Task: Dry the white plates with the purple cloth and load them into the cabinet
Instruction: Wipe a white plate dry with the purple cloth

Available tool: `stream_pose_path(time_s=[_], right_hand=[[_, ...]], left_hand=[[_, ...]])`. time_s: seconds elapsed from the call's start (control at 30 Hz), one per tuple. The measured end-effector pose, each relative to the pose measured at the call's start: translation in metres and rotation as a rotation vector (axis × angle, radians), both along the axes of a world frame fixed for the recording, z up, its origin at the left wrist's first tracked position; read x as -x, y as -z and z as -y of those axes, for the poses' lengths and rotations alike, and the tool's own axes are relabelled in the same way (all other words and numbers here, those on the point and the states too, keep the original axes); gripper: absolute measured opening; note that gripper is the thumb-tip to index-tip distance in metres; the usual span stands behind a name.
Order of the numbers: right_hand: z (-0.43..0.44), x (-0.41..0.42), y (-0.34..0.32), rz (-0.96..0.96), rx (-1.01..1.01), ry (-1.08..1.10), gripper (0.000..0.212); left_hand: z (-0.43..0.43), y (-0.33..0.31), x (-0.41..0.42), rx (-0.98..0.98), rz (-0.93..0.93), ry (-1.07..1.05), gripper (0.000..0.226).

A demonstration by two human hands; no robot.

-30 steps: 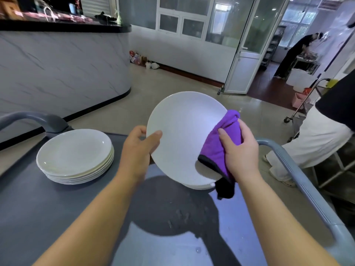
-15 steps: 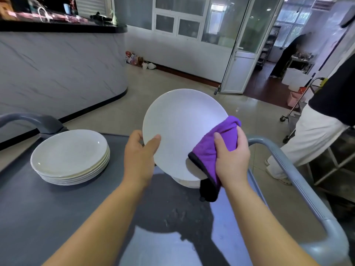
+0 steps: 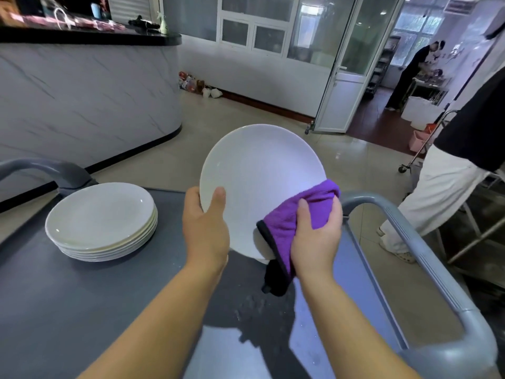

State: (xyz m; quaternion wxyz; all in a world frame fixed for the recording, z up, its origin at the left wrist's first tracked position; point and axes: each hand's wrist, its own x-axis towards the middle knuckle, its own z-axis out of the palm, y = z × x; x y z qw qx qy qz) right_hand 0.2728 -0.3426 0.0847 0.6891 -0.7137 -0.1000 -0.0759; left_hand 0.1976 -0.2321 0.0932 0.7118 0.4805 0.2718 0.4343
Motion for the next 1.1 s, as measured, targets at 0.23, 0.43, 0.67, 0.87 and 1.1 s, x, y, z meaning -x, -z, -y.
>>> stream_pose_path(time_s=[0.23, 0.43, 0.67, 0.87, 1.1], right_hand=[[0.030, -0.043, -0.048, 0.276, 0.272, -0.242, 0.050], [0.010, -0.008, -0.014, 0.068, 0.058, -0.007, 0.050], [0.019, -0.002, 0.006, -0.107, 0.347, -0.155, 0.061], [0.034, -0.027, -0.006, -0.198, 0.655, -0.151, 0.062], [0.011, -0.028, -0.027, 0.097, 0.553, -0.110, 0.064]], left_hand=[[-0.037, -0.020, 0.008, -0.137, -0.035, 0.255, 0.008], [-0.016, -0.013, -0.004, -0.138, -0.056, -0.004, 0.023], [-0.011, -0.007, -0.005, -0.054, -0.042, -0.123, 0.017], [-0.021, -0.003, 0.002, -0.141, -0.095, -0.153, 0.016], [-0.012, 0.000, 0.005, -0.185, -0.102, 0.011, 0.022]])
